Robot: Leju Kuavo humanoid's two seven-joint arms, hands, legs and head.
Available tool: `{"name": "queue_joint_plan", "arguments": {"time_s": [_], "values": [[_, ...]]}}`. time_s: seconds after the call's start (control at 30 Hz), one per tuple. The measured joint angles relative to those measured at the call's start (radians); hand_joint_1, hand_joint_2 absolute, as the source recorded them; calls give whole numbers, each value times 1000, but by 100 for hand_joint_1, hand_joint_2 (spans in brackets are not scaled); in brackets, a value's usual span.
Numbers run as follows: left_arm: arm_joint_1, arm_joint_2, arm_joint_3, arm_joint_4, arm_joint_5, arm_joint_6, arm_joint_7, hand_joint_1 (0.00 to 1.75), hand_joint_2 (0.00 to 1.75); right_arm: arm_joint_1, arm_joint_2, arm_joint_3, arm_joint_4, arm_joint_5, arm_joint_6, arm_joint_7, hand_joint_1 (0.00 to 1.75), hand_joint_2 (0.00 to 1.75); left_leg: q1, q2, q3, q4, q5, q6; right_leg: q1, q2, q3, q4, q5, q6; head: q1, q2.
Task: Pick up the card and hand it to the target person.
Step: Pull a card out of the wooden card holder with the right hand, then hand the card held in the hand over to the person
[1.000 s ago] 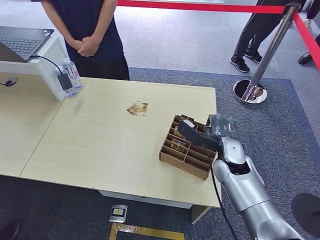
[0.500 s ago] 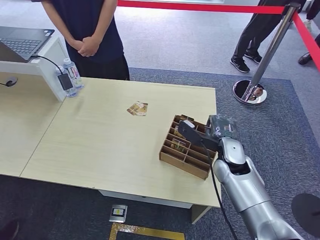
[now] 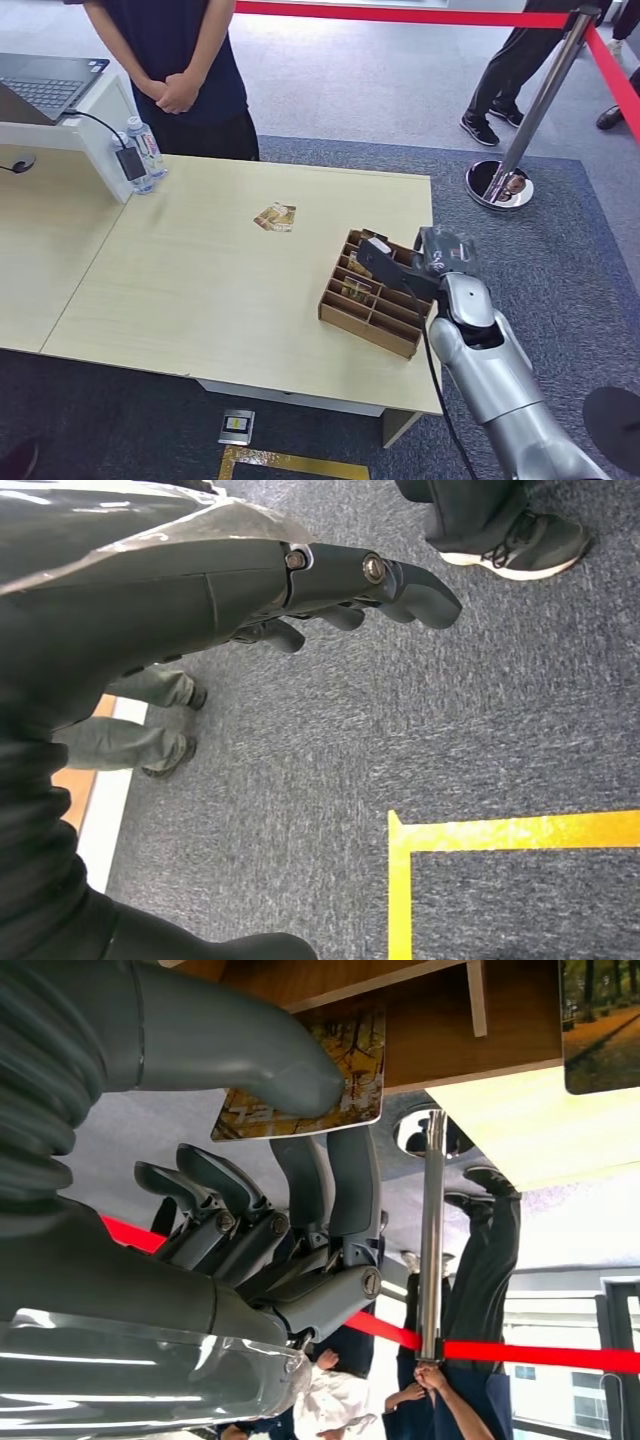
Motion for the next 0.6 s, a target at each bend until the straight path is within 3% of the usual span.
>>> {"name": "queue_joint_plan", "arguments": {"time_s": [0.6], "values": [[0, 0, 0, 0, 6, 9, 0, 0, 175, -28, 11, 12, -92, -5, 52, -64, 175, 175, 0, 0, -1, 0, 1, 0, 0, 0, 0, 0, 1, 0, 0, 0]]}}
